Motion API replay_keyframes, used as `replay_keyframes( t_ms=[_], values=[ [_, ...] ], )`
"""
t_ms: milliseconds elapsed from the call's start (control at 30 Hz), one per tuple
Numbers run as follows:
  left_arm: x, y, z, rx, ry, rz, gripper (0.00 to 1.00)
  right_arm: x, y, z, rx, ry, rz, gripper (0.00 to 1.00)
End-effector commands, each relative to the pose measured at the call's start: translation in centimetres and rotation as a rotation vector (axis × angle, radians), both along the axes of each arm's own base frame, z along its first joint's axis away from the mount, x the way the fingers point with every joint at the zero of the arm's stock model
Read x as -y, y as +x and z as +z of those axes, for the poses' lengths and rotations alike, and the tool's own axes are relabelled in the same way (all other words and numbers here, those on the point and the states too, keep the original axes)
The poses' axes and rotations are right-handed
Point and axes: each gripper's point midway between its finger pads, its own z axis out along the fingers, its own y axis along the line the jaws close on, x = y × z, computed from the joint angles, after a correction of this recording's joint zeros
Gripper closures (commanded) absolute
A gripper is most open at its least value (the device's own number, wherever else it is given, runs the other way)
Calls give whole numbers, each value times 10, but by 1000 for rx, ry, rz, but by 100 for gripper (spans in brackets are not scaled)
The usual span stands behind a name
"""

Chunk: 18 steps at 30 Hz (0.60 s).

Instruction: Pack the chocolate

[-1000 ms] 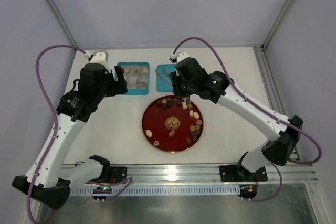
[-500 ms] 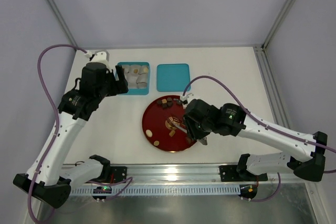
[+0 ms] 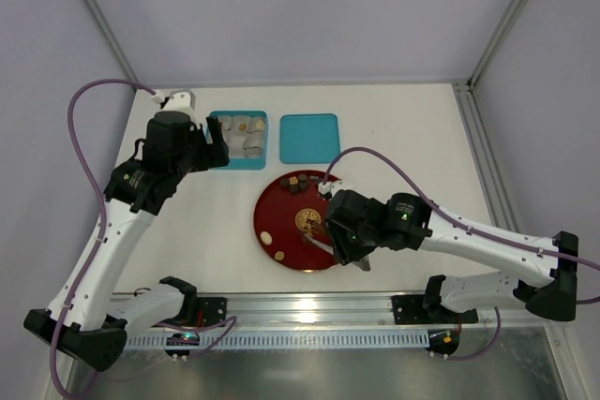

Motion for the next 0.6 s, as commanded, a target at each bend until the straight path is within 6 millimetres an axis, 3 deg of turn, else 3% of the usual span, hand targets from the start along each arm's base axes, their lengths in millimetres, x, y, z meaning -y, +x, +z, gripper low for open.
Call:
replay_keyframes(
  t_ms=[0,567],
  values=[
    [1,3,13,37,-27,8,19,-8,0,3,6,25,7,56],
    [1,3,12,32,-27,9,19,-8,6,-15,11,-54,18,56]
  ],
)
